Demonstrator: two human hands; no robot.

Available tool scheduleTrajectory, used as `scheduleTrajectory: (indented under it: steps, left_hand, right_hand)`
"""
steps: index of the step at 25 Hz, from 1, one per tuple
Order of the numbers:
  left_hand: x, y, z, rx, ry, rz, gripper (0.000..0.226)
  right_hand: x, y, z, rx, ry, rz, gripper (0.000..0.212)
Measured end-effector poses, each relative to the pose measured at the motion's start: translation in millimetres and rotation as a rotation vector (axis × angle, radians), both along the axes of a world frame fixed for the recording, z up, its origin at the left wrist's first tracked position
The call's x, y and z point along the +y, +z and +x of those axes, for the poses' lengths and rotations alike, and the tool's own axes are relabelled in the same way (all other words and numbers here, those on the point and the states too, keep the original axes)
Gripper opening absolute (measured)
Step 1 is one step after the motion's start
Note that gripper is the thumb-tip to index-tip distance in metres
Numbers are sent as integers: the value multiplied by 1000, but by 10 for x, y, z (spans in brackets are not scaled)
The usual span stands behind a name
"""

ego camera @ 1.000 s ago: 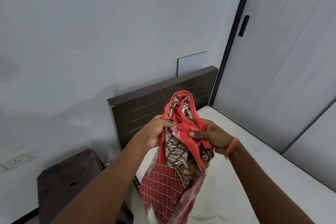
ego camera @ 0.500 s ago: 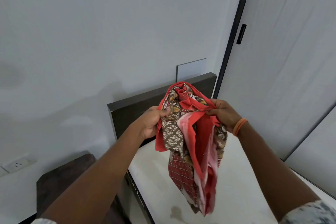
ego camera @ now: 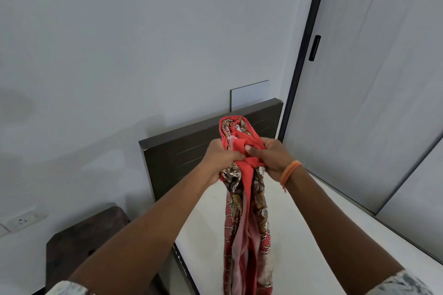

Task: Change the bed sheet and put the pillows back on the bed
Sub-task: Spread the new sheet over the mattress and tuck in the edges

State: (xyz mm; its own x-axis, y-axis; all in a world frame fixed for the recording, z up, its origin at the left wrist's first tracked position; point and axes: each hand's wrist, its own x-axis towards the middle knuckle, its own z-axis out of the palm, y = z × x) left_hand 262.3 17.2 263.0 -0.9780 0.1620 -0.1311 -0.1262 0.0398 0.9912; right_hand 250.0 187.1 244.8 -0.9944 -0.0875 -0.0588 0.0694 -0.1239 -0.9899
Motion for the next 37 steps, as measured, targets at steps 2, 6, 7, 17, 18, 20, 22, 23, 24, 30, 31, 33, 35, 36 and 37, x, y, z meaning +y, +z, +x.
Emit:
scheduleTrajectory:
  steps: [2, 6, 7, 17, 18, 20, 22, 23, 24, 30, 31, 33, 35, 36, 37]
  left_hand:
    - [-102, 40, -22, -51, 10, 108, 26]
    - [-342, 164, -61, -94, -91, 201, 28]
    - [-412, 208, -94, -88, -91, 193, 27]
    - [-613, 262, -326, -137, -92, 100, 26]
    - [-553, 246, -349, -150, -92, 116, 26]
    - [-380, 231, -397, -168, -82, 159, 24]
    - [-188, 232, -455, -172, -100, 178, 19]
    - [-108, 239, -473, -176, -148, 184, 18]
    - [-39, 246, -481, -187, -219, 196, 20]
    - [107, 88, -386, -311, -495, 82, 34]
    - [103, 70, -386, -309, -496, 61, 34]
    - [99, 70, -413, -301, -441, 35, 31]
    - [75, 91, -452, -295, -331, 13, 27]
    - [48, 103, -471, -295, -279, 6, 26]
    - [12, 112, -491, -295, -233, 6, 24]
  right_hand:
    - [116, -55, 22, -52, 125, -180, 34]
    - [325, -112, -29, -64, 59, -258, 20]
    - [410, -91, -63, -80, -12, -226, 17]
    - [826, 78, -480, -37, -398, 464, 19]
    - [829, 127, -505, 4, -440, 620, 20]
    - [713, 219, -468, 136, -534, 862, 24]
    - [446, 284, -313, 300, -392, 780, 49]
    - [290, 315, -199, 322, -223, 659, 61]
    - [155, 328, -92, 329, -63, 610, 66]
    - [304, 12, 51, 464, -2, 852, 30]
    - [411, -30, 54, 448, -11, 866, 28]
    - [679, -138, 20, 418, -163, 905, 23]
    - [982, -284, -17, 325, -387, 988, 20]
    - [1157, -372, -23, 250, -483, 1037, 18]
    - [1338, -461, -16, 153, -573, 1066, 17]
